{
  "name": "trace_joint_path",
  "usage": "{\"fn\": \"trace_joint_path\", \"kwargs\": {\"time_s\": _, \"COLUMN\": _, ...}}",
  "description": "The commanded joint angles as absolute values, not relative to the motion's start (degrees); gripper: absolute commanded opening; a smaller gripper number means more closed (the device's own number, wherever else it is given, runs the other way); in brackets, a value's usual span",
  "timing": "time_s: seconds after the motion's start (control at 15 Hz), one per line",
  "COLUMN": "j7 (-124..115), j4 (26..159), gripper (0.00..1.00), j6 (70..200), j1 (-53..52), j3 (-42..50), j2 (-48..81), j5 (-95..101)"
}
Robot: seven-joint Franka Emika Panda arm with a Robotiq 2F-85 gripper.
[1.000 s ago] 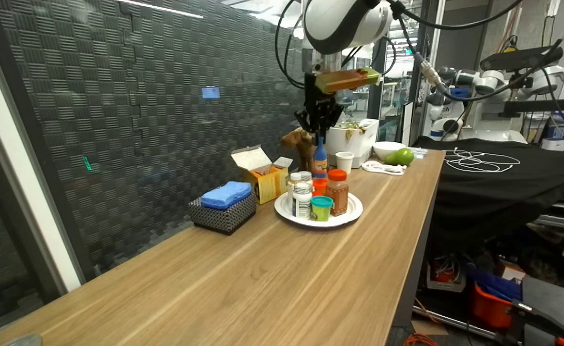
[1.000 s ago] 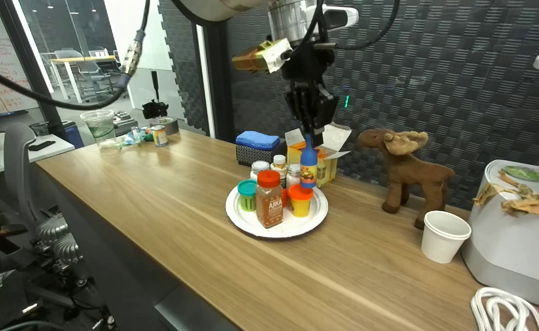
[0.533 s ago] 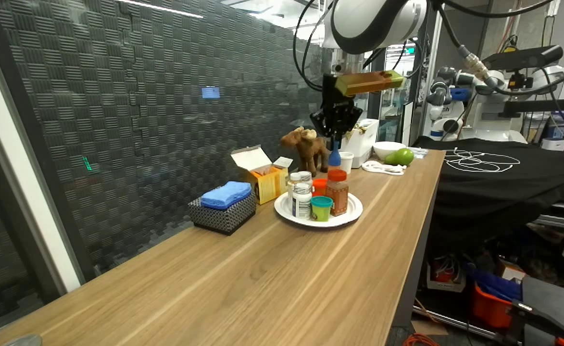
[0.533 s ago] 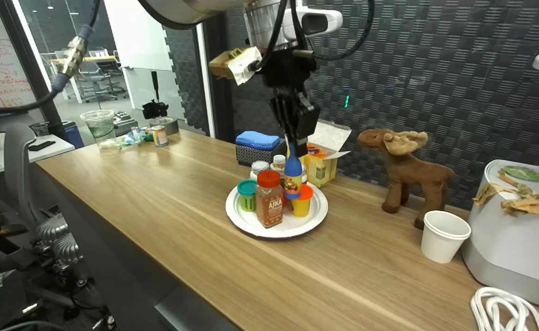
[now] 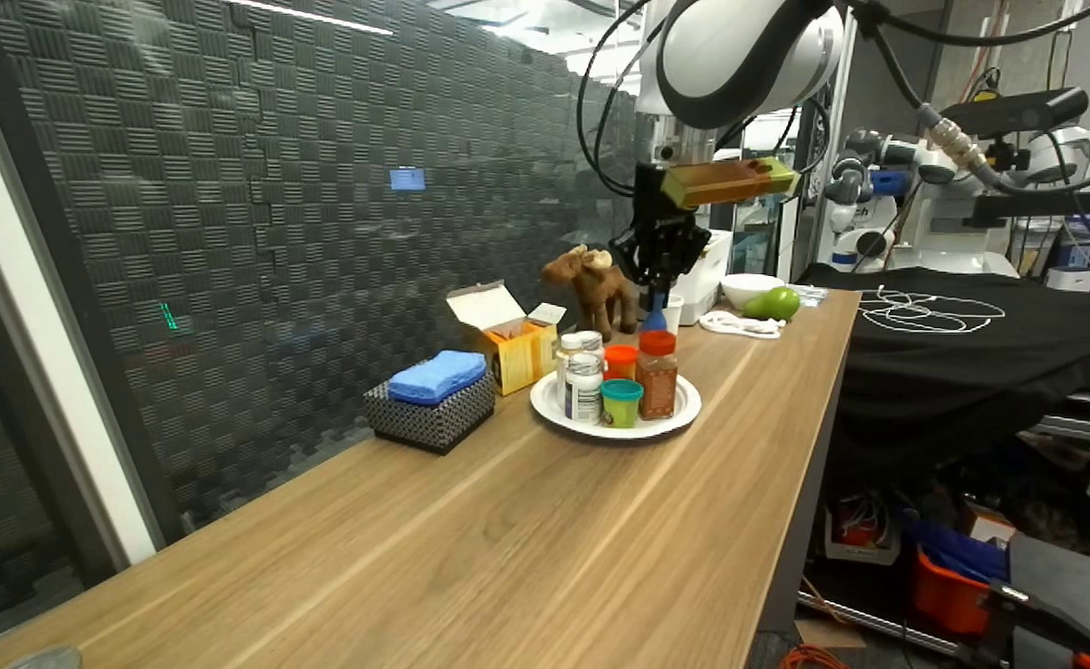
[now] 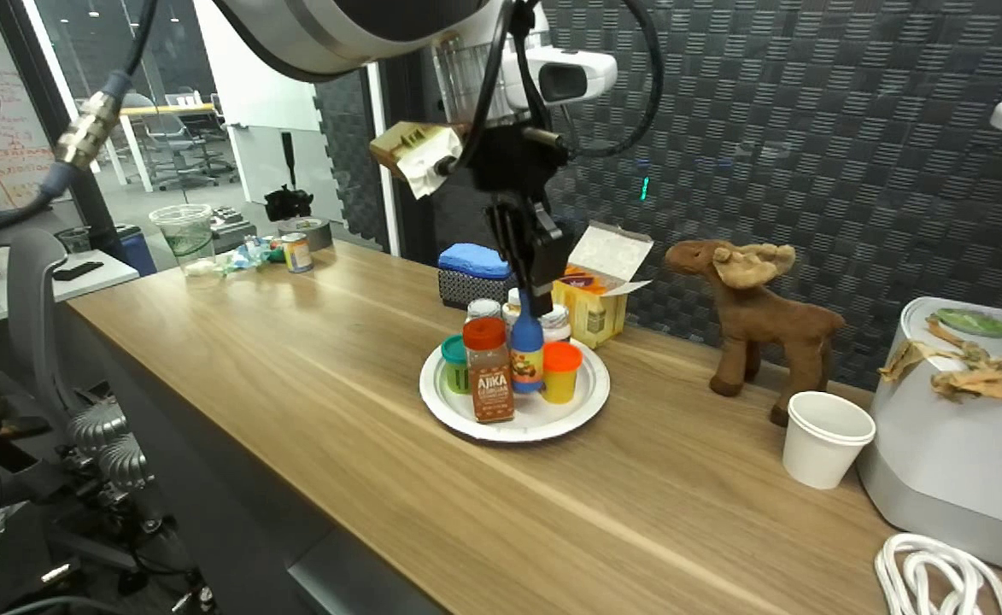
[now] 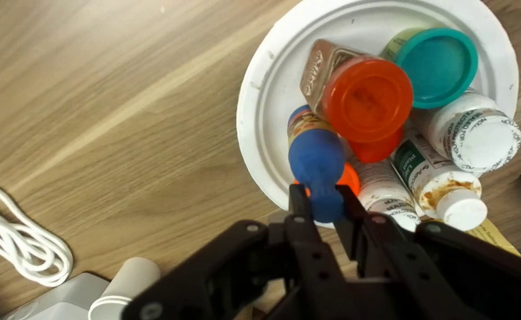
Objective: Put the bottles and orange plushie that are around the white plate on the white plate
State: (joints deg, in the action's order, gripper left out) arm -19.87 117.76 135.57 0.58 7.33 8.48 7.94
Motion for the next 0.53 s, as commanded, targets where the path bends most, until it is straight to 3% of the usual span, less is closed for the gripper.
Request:
{"fn": "trace_joint_path", "kwargs": {"time_s": 0.0, "j7": -17.99, "j4": 119.04, "gripper": 0.05, "j6": 137.63, "j1": 1.77, "j3": 6.51, "j2": 8.09, "j5": 5.26}}
{"fn": "trace_joint_path", "kwargs": {"time_s": 0.47, "j7": -16.79, "j4": 118.59, "gripper": 0.05, "j6": 138.11, "j1": 2.56, "j3": 6.79, "j2": 9.75, "j5": 3.62}}
